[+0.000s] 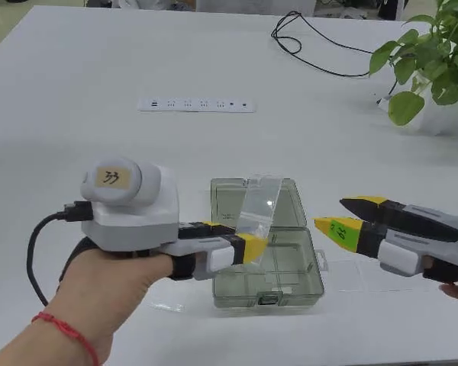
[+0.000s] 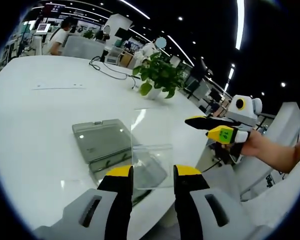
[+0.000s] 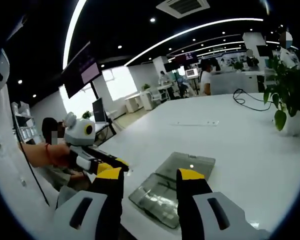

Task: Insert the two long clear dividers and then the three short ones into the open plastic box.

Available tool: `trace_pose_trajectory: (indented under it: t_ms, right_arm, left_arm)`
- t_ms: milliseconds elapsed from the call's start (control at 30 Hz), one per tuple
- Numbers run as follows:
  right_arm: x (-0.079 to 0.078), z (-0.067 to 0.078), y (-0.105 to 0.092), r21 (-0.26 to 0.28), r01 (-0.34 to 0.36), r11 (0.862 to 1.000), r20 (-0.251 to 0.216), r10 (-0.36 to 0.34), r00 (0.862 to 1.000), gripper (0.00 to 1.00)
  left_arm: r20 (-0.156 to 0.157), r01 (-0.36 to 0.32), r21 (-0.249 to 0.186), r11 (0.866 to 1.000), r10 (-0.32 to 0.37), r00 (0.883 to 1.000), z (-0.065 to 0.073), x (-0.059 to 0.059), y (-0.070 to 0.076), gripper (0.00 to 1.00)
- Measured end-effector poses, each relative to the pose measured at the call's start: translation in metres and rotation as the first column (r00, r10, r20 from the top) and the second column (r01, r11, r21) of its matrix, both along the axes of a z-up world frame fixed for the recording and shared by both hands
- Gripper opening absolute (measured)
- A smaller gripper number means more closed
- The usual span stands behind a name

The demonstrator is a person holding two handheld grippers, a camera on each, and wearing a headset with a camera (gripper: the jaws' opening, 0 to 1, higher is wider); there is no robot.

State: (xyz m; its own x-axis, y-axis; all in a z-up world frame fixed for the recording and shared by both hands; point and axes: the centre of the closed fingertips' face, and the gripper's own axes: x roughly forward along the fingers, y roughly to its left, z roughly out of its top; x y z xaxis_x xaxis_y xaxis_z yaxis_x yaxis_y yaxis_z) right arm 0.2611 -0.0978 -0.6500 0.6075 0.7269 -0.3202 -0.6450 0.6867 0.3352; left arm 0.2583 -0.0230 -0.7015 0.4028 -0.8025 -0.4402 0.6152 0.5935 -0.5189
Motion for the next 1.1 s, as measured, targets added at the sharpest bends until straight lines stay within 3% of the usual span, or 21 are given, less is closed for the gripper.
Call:
trace_pose_trajectory:
  t_ms: [33, 167, 333, 600, 767, 1100]
  right_arm:
    - [-0.002, -0.002, 0.005, 0.001, -0.007, 1.0, -0.023, 0.007, 1.0, 0.42]
    - [-0.001, -0.005, 0.015, -0.007, -0.006, 1.0, -0.033, 0.006, 0.999, 0.38]
    - [0.0, -0.015, 0.022, -0.02, 0.026, 0.999, -0.083, -0.027, 0.996, 0.31]
    - [-0.004, -0.027, 0.036, -0.003, 0.05, 0.999, -0.167, -0.05, 0.985, 0.19]
    - [-0.001, -0.028, 0.039, 0.018, 0.078, 0.997, -0.189, -0.073, 0.979, 0.15]
    - [-0.001, -0.036, 0.043, 0.02, 0.105, 0.994, -0.228, -0.098, 0.969, 0.08]
  left_arm:
    - [0.001, 0.002, 0.002, 1.0, -0.002, 1.0, 0.0, 0.0, -0.001, 0.3]
    - [0.006, 0.005, 0.004, 1.0, -0.005, 1.0, 0.0, -0.001, -0.006, 0.3]
    - [0.02, 0.022, 0.017, 1.0, -0.022, 1.0, -0.001, -0.005, -0.014, 0.3]
    - [0.067, 0.047, 0.064, 0.997, -0.051, 0.996, -0.002, -0.006, -0.019, 0.3]
    - [0.094, 0.06, 0.097, 0.993, -0.07, 0.993, -0.002, -0.005, -0.019, 0.3]
    - [0.106, 0.068, 0.119, 0.991, -0.081, 0.991, -0.004, -0.005, -0.018, 0.3]
